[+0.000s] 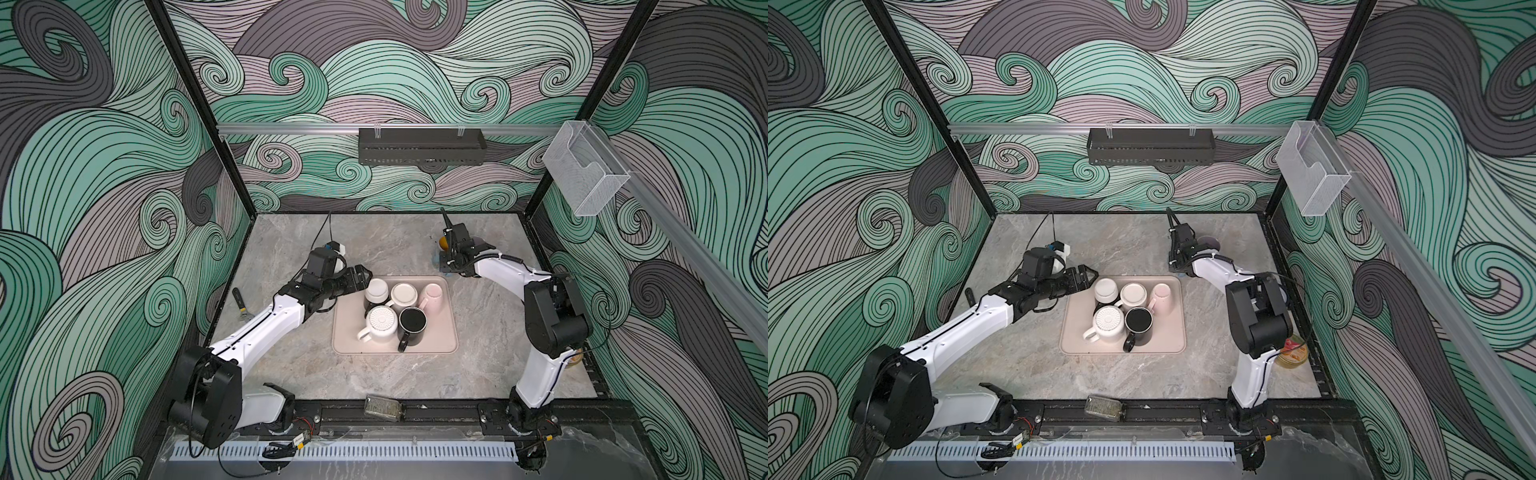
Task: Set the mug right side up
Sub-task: 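Lower the blue butterfly mug upright beside the pink mug with the right gripper, then open and raise the right gripper while the left moves over the tray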
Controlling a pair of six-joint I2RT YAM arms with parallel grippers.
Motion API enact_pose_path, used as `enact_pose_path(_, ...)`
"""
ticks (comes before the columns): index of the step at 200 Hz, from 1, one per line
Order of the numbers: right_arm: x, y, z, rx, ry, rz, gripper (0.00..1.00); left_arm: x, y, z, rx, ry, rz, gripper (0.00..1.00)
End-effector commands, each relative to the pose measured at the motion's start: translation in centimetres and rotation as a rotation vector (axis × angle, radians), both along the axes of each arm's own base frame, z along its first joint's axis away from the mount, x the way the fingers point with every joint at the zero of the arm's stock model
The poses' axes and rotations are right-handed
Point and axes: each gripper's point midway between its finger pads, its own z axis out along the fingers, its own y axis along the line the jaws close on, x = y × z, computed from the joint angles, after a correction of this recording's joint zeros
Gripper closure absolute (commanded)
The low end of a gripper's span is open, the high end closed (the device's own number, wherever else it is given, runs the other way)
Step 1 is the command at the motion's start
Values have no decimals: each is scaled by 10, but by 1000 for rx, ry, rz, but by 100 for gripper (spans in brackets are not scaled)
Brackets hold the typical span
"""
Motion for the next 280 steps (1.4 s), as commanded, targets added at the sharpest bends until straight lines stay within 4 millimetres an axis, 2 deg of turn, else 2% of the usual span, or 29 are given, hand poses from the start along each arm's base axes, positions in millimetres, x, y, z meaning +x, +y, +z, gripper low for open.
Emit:
enact_pose_path(1, 5, -1, 19, 41, -61, -34, 75, 2, -7, 2, 10, -23, -34, 13)
enact_pose_path(41, 2, 0, 26, 65, -78, -31, 62, 0, -9, 3, 26, -26, -48, 12)
enact_pose_path(68, -1, 3, 37, 83, -88, -15, 54, -6, -7, 2, 48, -18, -55, 13)
enact_pose_path(88, -5, 4, 47, 94, -95, -8, 51, -12, -3, 0, 75, -7, -57, 13)
enact_pose_path(121, -15, 6, 63, 117, -95, 7, 51, -29, 9, 0, 135, 20, -57, 15)
enact_pose_path(159, -28, 10, 99, 132, -163, 36, 52, -75, 22, -7, 268, 74, -103, 17)
enact_pose_path(181, -32, 12, 112, 123, -204, 55, 52, -99, 18, -12, 311, 96, -151, 17)
enact_pose_path(219, -32, 8, 114, 100, -216, 60, 53, -126, 14, -21, 406, 97, -222, 17)
enact_pose_path(266, -34, 12, 112, 109, -206, 74, 53, -134, 10, -23, 453, 65, -286, 17)
enact_pose_path(280, -34, 12, 113, 113, -207, 76, 53, -135, 2, -27, 443, 54, -322, 17)
